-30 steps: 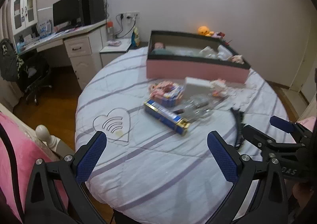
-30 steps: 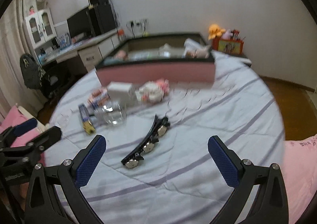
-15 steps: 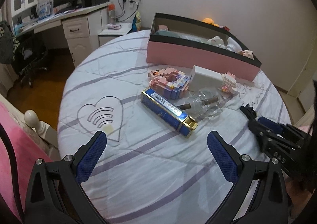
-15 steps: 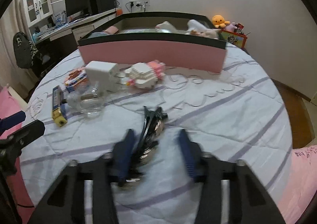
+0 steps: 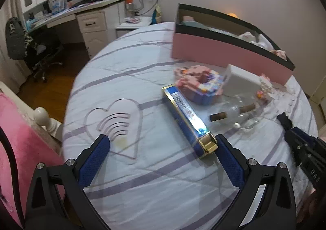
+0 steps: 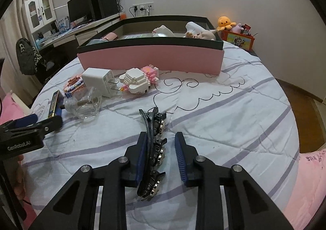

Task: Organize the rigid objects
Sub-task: 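Grasp the black flower hair clip with the right tool while the left tool grasps the blue lighter box, then carry the lighter box and hair clip into the pink box with both tools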

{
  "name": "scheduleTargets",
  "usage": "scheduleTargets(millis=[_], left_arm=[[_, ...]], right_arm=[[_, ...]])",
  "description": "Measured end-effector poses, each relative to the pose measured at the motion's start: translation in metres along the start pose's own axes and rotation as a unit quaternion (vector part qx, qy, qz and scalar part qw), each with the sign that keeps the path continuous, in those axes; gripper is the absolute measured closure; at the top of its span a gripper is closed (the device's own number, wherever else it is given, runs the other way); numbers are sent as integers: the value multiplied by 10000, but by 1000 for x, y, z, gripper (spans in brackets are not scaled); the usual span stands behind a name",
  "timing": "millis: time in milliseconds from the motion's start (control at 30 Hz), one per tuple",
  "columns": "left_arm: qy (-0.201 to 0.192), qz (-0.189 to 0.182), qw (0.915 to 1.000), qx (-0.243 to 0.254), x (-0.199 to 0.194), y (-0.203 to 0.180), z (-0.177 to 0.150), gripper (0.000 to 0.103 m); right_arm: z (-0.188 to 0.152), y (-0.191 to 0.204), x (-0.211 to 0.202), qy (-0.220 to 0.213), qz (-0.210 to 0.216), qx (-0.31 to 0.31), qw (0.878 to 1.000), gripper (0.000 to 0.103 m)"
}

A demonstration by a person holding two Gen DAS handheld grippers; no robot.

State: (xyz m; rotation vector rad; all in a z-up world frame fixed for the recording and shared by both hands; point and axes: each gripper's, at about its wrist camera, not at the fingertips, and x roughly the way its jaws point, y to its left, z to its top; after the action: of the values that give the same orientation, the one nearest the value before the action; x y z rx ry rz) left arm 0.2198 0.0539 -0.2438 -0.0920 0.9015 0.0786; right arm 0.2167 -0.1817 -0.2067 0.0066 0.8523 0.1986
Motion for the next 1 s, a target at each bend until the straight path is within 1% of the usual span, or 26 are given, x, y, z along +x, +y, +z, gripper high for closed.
scheduleTargets(millis=[67,167,233,267,333,433,467,500,533,567,600,700,767,800,867,1000], left_arm=[[-36,7,10000,70,1,1,0,5],[-157,45,9995,263,5,-5,3,15],[-185,13,9991,379,7,-12,7,33],[-218,-17,9987,453,7,-15,9,39],[-306,-111,9973,654,7,-22,10,71],[-400,-67,9961,783,3,-25,9,80],[-414,-91,9963,749,2,-23,8,83],[-416,-139,9967,686,-1,-20,8,88],[-413,-210,9969,638,-4,-17,7,88],[-406,-339,9968,597,-7,-16,5,88],[-417,-409,9966,582,-12,-15,2,88],[-560,-435,9955,627,-26,-17,-3,88],[-608,-613,9946,581,-38,-15,-6,88],[-640,-759,9935,558,-45,-15,-7,88],[-732,-866,9919,570,-57,-17,-8,88],[-1014,-1006,9873,691,-84,-27,-5,88]], right_arm=[[1,0,1,-8,13,20,10000,75],[4,3,4,10,-5,-26,10000,75],[5,3,6,56,5,-60,10000,74],[6,4,7,78,11,-90,9999,74],[7,4,8,69,51,-73,9999,74],[7,2,7,42,141,-36,9999,75],[6,2,7,33,228,-38,9997,75],[6,2,6,29,318,-33,9995,75],[6,1,6,22,449,-8,9990,81],[5,0,4,2,515,32,9987,83],[4,-1,3,-19,555,62,9984,83],[2,-1,-1,-85,685,149,9975,83],[0,3,-6,-149,728,134,9971,83],[-1,4,-8,-159,741,123,9970,83],[-1,6,-15,-248,774,127,9966,83],[3,12,-36,-576,886,150,9943,83]])
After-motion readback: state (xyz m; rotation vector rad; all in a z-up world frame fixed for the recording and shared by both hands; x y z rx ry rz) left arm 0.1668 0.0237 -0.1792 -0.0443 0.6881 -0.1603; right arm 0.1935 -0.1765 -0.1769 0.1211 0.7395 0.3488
